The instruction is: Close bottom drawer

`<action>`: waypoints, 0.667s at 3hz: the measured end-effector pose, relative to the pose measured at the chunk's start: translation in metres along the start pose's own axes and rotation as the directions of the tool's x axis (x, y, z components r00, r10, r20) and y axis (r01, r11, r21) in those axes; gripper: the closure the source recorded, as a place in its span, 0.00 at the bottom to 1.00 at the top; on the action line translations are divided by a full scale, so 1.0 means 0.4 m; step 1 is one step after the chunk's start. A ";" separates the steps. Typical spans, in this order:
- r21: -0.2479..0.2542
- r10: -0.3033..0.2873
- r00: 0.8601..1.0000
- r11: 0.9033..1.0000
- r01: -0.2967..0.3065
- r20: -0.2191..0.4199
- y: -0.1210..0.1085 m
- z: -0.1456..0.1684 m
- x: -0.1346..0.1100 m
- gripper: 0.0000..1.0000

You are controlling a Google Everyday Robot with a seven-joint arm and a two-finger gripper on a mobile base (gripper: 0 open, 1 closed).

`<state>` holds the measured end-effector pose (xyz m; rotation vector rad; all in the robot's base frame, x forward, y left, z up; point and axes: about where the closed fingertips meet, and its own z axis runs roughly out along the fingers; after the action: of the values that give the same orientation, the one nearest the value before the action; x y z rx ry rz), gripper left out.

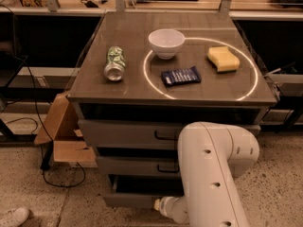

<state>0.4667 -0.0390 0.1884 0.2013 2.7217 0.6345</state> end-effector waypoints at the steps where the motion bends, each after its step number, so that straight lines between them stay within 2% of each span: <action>1: -0.002 -0.010 1.000 1.000 0.010 0.013 0.022 0.026 -0.018 1.00; 2: -0.023 -0.015 0.999 1.000 0.015 0.030 0.057 0.038 -0.037 1.00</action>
Offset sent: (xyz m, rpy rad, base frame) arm 0.0327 0.0373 0.0085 0.0349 -0.0658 0.0076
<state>0.4872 -0.0158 0.1901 0.1829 2.6838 0.6531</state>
